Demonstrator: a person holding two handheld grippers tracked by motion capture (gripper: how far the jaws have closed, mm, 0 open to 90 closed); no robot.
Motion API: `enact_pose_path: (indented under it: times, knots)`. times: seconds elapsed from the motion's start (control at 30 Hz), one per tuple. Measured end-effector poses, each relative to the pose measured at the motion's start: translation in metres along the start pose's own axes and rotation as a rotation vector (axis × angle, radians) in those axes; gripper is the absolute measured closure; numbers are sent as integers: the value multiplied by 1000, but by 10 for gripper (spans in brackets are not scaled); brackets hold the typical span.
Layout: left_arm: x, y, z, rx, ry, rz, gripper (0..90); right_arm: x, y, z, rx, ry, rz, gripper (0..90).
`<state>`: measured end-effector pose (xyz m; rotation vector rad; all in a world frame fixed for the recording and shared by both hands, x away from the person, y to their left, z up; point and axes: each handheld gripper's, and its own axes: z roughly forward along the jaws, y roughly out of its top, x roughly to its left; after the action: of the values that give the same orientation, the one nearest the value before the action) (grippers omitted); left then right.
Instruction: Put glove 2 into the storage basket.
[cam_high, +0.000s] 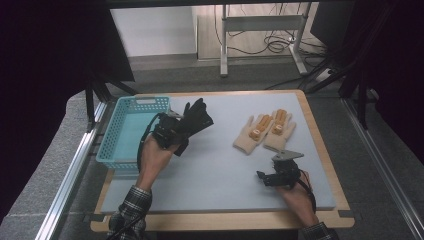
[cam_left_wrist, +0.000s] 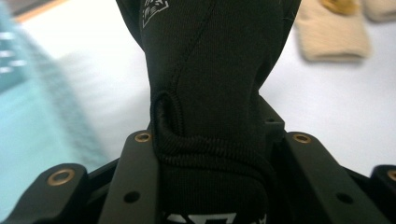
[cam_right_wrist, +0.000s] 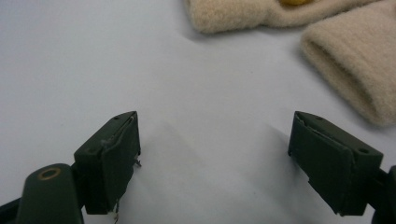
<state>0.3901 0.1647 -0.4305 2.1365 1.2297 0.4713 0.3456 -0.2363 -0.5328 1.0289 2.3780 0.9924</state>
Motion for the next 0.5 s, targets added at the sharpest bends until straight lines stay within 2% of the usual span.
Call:
enact_pose_path:
  times: [0.03, 0.07, 0.1, 0.13, 0.27, 0.3, 0.4, 0.43, 0.47, 0.5]
  knots:
    - [15, -1, -5, -7, 28, -33, 633, 0, 0, 0, 0, 0, 0, 160]
    - [15, -1, -5, -7, 28, -33, 633, 0, 0, 0, 0, 0, 0, 160]
    - [27, -3, -9, -7, 52, -60, 633, 0, 0, 0, 0, 0, 0, 160]
    - [27, -3, -9, -7, 52, -60, 633, 0, 0, 0, 0, 0, 0, 160]
    - [55, -12, -15, 5, 106, -123, 631, 0, 0, 0, 0, 0, 1, 160]
    - [68, -17, -17, 18, 132, -151, 630, 0, 0, 0, 0, 0, 1, 160]
    - [86, -25, -20, 43, 167, -190, 628, 0, 0, 0, 0, 0, 1, 160]
    - [86, -25, -20, 43, 167, -190, 627, 0, 0, 0, 0, 0, 1, 160]
    - [91, -27, -20, 52, 176, -204, 627, 0, 0, 0, 0, 0, 1, 160]
    - [103, -33, -21, 73, 201, -230, 625, 0, 0, 0, 0, 0, 2, 160]
